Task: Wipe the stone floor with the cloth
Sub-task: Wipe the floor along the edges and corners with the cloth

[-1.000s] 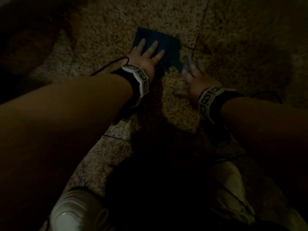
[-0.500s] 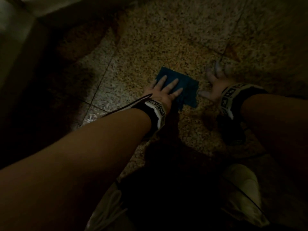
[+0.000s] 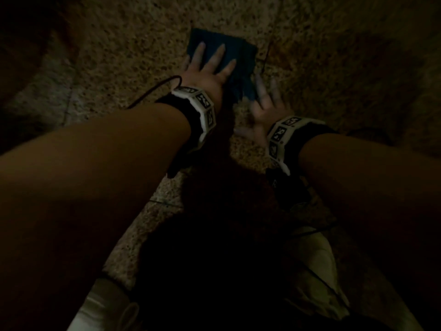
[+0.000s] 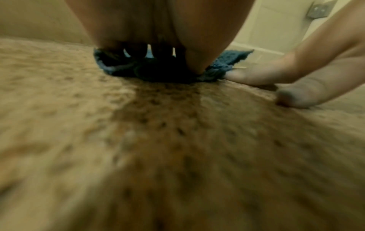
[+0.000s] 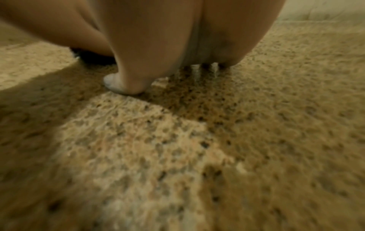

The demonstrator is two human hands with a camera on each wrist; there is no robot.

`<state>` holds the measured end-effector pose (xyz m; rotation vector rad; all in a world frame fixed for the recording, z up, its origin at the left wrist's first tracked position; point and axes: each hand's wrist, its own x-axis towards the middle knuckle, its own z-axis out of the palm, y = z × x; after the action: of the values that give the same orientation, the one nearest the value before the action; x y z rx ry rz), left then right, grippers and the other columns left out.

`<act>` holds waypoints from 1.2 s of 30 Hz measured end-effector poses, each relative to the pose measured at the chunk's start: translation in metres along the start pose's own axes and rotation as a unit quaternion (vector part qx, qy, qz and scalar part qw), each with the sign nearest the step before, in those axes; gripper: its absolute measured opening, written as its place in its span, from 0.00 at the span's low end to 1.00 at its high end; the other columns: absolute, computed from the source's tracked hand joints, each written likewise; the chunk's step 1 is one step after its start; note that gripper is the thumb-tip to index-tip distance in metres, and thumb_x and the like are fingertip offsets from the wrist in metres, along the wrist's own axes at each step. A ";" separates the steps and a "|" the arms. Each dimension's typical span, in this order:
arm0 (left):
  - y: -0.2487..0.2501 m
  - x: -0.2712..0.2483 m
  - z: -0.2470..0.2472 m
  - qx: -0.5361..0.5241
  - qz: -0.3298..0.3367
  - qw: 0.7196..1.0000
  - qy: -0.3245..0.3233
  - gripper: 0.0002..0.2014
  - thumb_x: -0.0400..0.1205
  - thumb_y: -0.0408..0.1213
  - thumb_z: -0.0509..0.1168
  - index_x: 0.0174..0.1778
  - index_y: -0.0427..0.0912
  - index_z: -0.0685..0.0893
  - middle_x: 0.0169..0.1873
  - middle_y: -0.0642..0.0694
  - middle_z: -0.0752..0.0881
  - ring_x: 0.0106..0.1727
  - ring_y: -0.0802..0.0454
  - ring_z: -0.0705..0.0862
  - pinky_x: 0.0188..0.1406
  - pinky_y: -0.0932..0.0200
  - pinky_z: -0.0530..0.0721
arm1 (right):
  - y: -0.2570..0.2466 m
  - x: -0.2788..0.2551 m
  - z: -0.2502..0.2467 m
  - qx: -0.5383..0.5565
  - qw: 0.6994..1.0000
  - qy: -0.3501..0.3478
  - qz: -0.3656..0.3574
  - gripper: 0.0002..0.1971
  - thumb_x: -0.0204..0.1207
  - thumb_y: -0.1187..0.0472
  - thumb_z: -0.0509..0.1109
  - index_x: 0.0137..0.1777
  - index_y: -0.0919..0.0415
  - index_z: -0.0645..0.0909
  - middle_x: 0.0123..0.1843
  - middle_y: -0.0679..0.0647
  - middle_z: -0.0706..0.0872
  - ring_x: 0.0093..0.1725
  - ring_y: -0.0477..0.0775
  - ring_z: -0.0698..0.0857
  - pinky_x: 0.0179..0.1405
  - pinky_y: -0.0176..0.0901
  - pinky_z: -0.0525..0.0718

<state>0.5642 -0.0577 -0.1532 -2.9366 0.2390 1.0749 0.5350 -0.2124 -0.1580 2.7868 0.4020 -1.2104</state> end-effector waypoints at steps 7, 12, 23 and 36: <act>-0.006 -0.007 0.000 0.010 0.033 0.999 -0.001 0.35 0.87 0.44 0.55 0.82 0.60 0.37 0.82 0.53 0.32 0.82 0.42 0.32 0.80 0.44 0.38 | 0.000 -0.003 -0.003 0.000 1.000 -0.003 -0.010 0.43 0.76 0.30 0.56 0.84 0.52 0.51 0.82 0.50 0.24 0.82 0.61 0.29 0.81 0.58 0.41; -0.008 -0.032 0.019 0.028 0.038 0.997 -0.053 0.38 0.86 0.42 0.57 0.81 0.62 0.36 0.80 0.54 0.29 0.81 0.41 0.31 0.80 0.43 0.39 | -0.005 -0.008 -0.009 0.010 0.999 -0.023 0.026 0.43 0.77 0.31 0.56 0.85 0.48 0.41 0.83 0.50 0.27 0.83 0.61 0.33 0.83 0.54 0.44; -0.085 -0.082 0.033 -0.105 -0.076 0.992 0.013 0.45 0.81 0.60 0.58 0.83 0.52 0.34 0.81 0.44 0.30 0.82 0.37 0.33 0.80 0.42 0.41 | -0.048 -0.023 -0.027 0.097 0.985 0.140 -0.037 0.32 0.86 0.49 0.55 0.85 0.51 0.44 0.85 0.56 0.33 0.84 0.59 0.38 0.81 0.50 0.47; -0.089 -0.090 0.040 -0.096 -0.092 0.990 -0.056 0.46 0.80 0.64 0.56 0.83 0.52 0.34 0.81 0.46 0.29 0.82 0.39 0.32 0.80 0.41 0.39 | -0.072 0.026 -0.035 0.024 0.998 0.060 0.019 0.33 0.85 0.40 0.44 0.83 0.47 0.33 0.84 0.54 0.29 0.83 0.60 0.35 0.80 0.58 0.40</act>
<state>0.4839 0.0452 -0.1299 -2.9711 -0.1429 1.2933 0.5572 -0.1318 -0.1506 2.9033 0.3301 -1.0632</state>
